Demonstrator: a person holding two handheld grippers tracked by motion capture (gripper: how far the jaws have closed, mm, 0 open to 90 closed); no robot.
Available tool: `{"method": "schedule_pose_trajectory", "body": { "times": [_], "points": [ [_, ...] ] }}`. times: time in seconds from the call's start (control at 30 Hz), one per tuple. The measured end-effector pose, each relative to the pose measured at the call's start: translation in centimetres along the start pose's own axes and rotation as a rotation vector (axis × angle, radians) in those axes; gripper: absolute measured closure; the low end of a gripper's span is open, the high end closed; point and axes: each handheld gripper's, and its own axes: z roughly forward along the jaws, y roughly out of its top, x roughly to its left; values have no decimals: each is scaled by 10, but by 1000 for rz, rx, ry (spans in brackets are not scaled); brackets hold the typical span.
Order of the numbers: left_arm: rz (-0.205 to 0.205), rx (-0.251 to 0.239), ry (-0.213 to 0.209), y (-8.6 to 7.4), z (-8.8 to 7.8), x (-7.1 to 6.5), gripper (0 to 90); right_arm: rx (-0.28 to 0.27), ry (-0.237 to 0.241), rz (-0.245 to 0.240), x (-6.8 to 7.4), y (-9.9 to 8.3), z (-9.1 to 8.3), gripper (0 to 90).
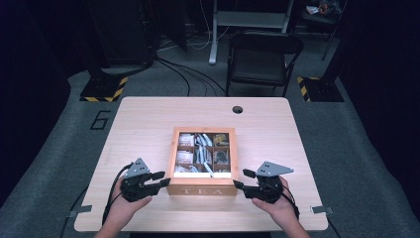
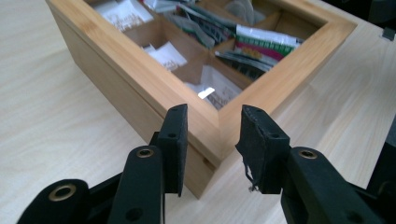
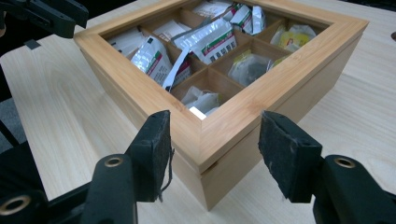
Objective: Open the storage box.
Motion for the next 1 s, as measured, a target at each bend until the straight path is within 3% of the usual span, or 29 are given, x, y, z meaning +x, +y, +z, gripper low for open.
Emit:
{"method": "schedule_pose_trajectory", "body": {
  "times": [0.17, 0.27, 0.37, 0.47, 0.5, 0.9, 1.0],
  "points": [
    [31, 51, 17, -6, 0, -1, 590, 18, 0, -20, 4, -7, 1, 415],
    [14, 82, 25, -14, 5, 0, 576, 40, -3, -36, 5, -11, 2, 415],
    [29, 92, 22, -15, 8, 0, 591, 42, -6, -36, 5, -12, 4, 415],
    [51, 89, 24, -12, 14, -3, 607, 49, 0, -40, 6, -13, 5, 415],
    [83, 100, 44, -8, 14, -7, 608, 49, -5, -39, 7, -14, 6, 416],
    [33, 98, 36, 0, 12, -7, 610, 63, -14, -31, 7, -15, 9, 421],
    [39, 105, 30, 3, 10, -6, 609, 70, -17, -30, 7, -14, 11, 441]
  ]
}}
